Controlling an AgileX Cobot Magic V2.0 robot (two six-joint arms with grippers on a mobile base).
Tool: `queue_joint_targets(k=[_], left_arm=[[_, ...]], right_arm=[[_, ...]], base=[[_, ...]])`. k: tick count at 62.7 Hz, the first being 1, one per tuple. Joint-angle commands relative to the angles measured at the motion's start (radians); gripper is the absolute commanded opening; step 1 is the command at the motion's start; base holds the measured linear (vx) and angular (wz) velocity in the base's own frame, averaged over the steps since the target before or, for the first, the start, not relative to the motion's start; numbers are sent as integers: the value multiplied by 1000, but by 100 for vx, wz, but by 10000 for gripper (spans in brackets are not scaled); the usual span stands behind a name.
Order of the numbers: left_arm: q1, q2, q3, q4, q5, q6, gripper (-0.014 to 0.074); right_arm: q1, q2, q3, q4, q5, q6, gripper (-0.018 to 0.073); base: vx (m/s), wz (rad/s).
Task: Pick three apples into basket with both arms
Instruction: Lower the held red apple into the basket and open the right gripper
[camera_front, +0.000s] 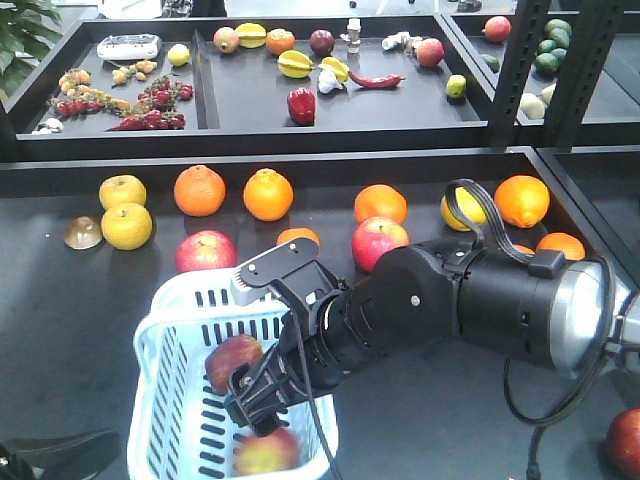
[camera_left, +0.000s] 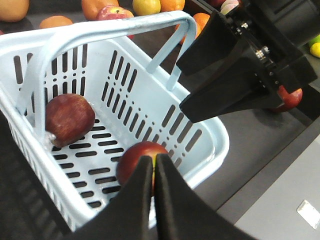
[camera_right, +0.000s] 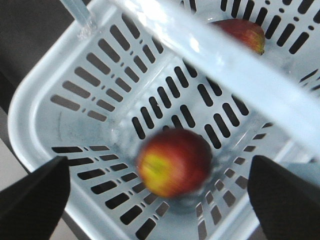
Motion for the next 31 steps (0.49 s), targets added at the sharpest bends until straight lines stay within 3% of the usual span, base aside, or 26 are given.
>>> queue_joint_targets(k=[1, 12, 18, 31], left_arm=[[-5, 4, -27, -8, -1, -1, -6], [-5, 4, -27, -8, -1, -1, -6], [-5, 4, -27, -8, -1, -1, -6], [-5, 4, -27, -8, -1, -1, -6]], right_arm=[[-1, -43, -30, 9, -39, -12, 715], [-1, -50, -30, 10, 24, -12, 635], [-2, -73, -30, 3, 99, -11, 522], [-2, -198, -30, -151, 281, 65, 106]], base=[[0, 0], [0, 0], [0, 0], [0, 0]])
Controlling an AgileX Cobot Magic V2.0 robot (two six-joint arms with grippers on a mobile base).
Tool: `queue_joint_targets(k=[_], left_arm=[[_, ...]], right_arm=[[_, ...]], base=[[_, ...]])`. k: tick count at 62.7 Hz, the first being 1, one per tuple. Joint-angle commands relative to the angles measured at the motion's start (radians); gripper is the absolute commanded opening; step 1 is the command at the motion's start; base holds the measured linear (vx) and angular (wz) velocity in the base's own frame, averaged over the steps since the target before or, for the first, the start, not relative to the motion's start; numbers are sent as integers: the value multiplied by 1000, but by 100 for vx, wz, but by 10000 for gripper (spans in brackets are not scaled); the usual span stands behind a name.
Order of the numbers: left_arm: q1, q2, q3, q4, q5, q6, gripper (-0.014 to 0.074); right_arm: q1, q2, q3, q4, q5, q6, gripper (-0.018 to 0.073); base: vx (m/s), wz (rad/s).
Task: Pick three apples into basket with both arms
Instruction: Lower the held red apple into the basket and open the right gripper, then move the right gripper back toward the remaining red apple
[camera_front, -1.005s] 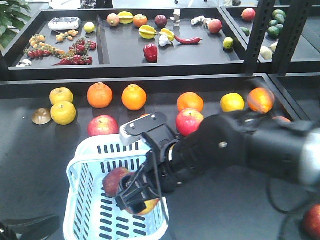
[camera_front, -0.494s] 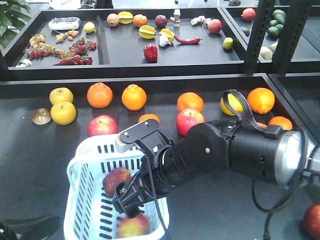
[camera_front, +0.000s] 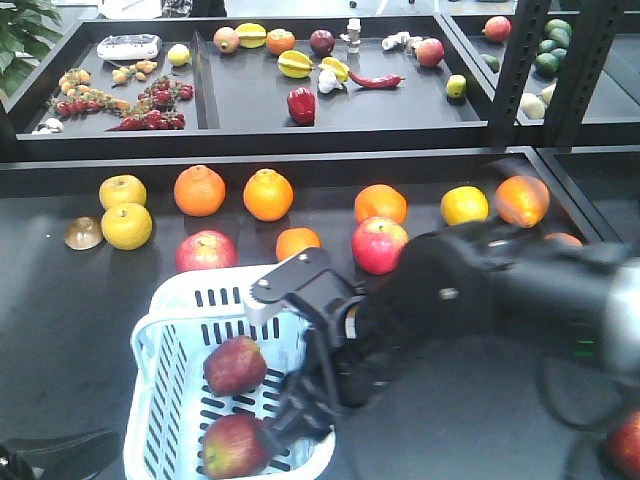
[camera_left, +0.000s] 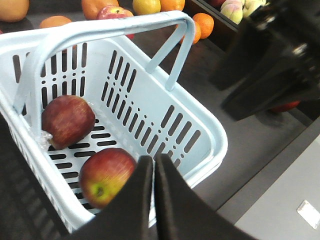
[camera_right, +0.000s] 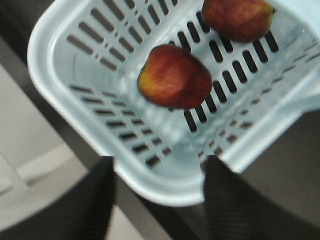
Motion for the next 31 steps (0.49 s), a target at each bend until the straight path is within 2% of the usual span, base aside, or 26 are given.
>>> queue_joint_targets(k=[1, 4, 11, 19, 24, 31], left_arm=[[-5, 4, -27, -8, -1, -1, -6], [-5, 4, -27, -8, -1, -1, -6], [-5, 4, -27, -8, -1, -1, -6], [-5, 4, -27, -8, -3, -1, -6], [-5, 4, -27, -8, -3, -1, -6], [-5, 4, -27, -8, -6, -1, -6]], right_arm=[[-2, -107, -30, -92, 59, 60, 57], [-5, -141, -30, -164, 86, 125, -16], [-49, -211, -30, -355, 157, 316, -10], [-177, -260, -30, -565, 250, 462, -9], [-285, -273, -30, -588, 280, 471, -8], [-448, -273, -29, -532, 306, 417, -6]], base=[[0, 0], [0, 0], [0, 0], [0, 0], [0, 0], [0, 0]])
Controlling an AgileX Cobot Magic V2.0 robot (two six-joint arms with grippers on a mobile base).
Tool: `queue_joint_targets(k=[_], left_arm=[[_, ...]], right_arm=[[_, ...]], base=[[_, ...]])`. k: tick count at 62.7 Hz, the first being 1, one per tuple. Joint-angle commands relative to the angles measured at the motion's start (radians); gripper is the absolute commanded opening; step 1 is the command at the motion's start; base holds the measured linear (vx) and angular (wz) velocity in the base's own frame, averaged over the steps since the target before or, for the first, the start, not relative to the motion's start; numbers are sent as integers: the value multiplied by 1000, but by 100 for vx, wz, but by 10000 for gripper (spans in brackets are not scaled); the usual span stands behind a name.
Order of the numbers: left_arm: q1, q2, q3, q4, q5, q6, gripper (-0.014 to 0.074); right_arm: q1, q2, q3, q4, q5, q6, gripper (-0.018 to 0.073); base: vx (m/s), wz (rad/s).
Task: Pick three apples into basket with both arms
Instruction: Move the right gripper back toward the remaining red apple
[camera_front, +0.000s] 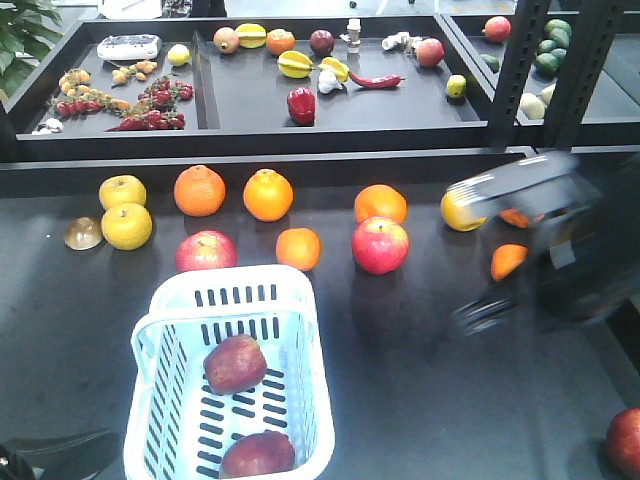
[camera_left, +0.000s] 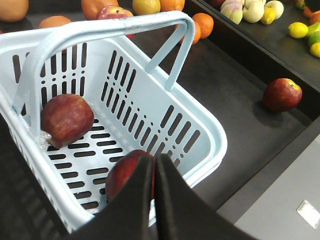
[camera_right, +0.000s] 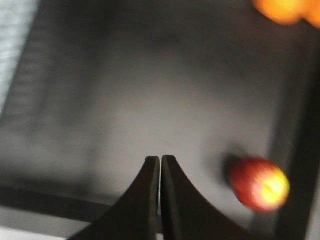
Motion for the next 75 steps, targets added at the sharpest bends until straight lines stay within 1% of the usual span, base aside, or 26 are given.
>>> queue_joint_targets(k=[1, 6, 11, 18, 22, 28, 29, 32, 38, 45, 52, 65, 75], left_arm=[[-5, 4, -27, -8, -2, -1, -6], [-5, 4, -27, -8, -3, -1, -6], [-5, 4, -27, -8, -3, -1, -6], [-5, 4, -27, -8, -2, -1, -6], [-5, 4, -27, -8, -2, -1, -6], [-5, 4, -27, -8, -2, -1, -6], [-5, 4, -27, -8, -2, -1, -6], [-5, 4, -27, -8, -2, -1, -6], [-5, 4, -27, -8, -3, -1, -6], [-5, 4, -27, -8, -3, -1, -6], [-5, 4, -27, -8, -4, -1, -6], [-5, 4, -27, -8, -19, -1, -6], [-5, 6, -27, -8, -18, -1, -6]], right_arm=[[-132, -28, -29, 13, 9, -41, -6], [-236, -26, -29, 67, 14, -83, -1], [-347, -12, -29, 108, 3, -146, 17], [-474, 38, -29, 156, 26, -220, 90], [-545, 80, -29, 181, 52, -252, 177], [-608, 148, -29, 200, 91, -271, 328], [-619, 159, -29, 200, 95, -270, 370], [-639, 192, -29, 194, 106, -254, 468], [-654, 241, -29, 164, 109, -226, 624], [-655, 283, -29, 132, 72, -224, 729], [-655, 318, -29, 105, 30, -211, 724], [-655, 383, -29, 38, 2, -192, 692], [-655, 431, -29, 25, -24, -191, 671]], base=[[0, 0], [0, 0], [0, 0], [0, 0], [0, 0], [0, 0], [0, 0], [0, 0], [0, 0], [0, 0], [0, 0], [0, 0], [0, 0]])
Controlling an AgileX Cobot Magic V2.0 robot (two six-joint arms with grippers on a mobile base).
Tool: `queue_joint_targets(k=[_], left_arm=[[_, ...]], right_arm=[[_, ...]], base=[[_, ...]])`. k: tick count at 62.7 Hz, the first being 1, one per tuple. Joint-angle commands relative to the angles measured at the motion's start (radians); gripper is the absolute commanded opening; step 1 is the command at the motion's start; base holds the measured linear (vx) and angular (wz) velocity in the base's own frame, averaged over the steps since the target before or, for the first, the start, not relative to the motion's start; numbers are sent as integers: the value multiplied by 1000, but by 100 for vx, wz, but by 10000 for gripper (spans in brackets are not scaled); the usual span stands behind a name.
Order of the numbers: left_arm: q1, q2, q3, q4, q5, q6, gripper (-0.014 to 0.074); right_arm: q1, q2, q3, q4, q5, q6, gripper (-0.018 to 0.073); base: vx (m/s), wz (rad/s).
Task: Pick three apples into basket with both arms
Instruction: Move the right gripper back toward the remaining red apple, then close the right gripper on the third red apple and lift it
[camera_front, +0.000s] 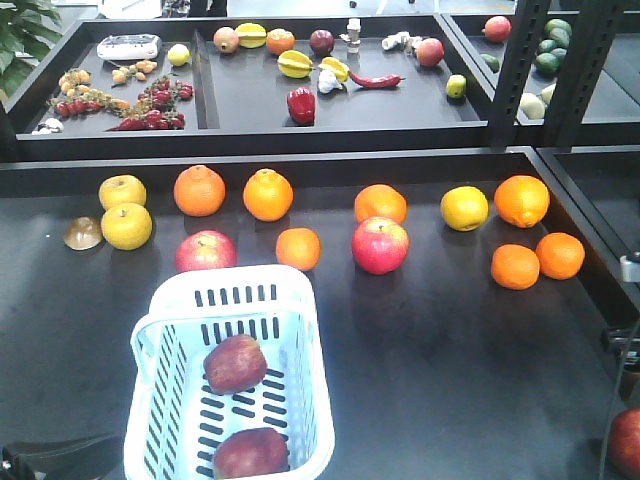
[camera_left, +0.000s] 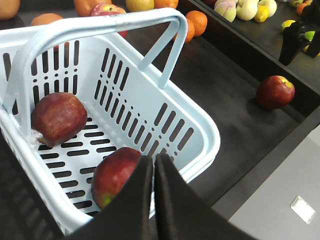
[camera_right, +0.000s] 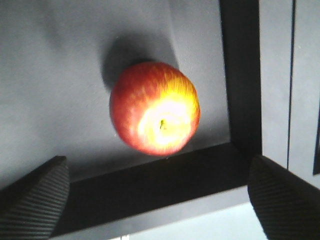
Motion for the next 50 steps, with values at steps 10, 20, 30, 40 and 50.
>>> queue_joint_targets(k=[10, 20, 30, 40, 50], left_arm=[[-5, 6, -27, -8, 0, -1, -6], [-5, 6, -27, -8, 0, -1, -6], [-5, 6, -27, -8, 0, -1, -6], [-5, 6, -27, -8, 0, -1, -6], [-5, 6, -27, -8, 0, -1, -6]], right_arm=[[-5, 27, -28, -36, -45, 0, 666], [-5, 66, -28, -46, -61, -3, 662], [-5, 104, -28, -62, -72, 4, 654], [-5, 136, -28, -62, -92, 5, 650], [-5, 172, -28, -68, -104, 18, 646]], base=[[0, 0], [0, 0], [0, 0], [0, 0], [0, 0]])
